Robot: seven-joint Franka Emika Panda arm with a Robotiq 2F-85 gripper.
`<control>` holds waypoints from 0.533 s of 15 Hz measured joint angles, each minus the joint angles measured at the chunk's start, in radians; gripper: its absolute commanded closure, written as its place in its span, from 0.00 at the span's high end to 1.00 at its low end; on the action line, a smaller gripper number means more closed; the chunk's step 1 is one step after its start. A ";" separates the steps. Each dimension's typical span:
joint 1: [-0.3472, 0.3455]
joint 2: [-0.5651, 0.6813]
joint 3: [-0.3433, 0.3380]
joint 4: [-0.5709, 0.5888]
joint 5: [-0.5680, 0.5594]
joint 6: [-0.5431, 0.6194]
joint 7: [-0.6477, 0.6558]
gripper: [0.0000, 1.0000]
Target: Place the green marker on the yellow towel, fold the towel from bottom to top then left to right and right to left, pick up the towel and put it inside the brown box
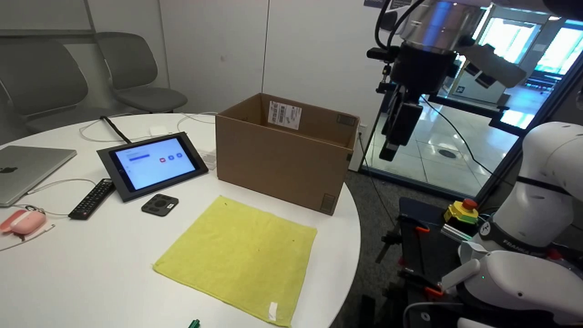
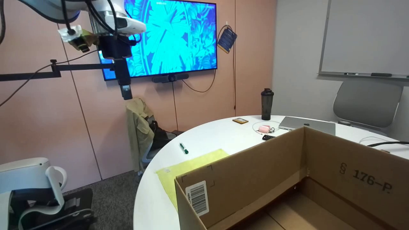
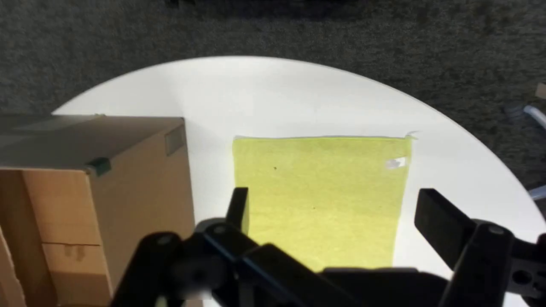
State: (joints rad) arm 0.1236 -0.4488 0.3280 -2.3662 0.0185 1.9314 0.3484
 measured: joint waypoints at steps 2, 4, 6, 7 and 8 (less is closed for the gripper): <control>0.027 0.074 0.032 0.023 0.000 0.077 0.002 1.00; 0.052 0.155 0.062 0.059 -0.003 0.135 0.004 1.00; 0.076 0.235 0.086 0.101 -0.020 0.181 0.009 1.00; 0.088 0.273 0.095 0.123 -0.037 0.199 0.010 1.00; 0.102 0.312 0.101 0.146 -0.056 0.215 0.010 1.00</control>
State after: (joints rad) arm 0.2257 -0.1364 0.4289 -2.2203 -0.0379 2.1463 0.3583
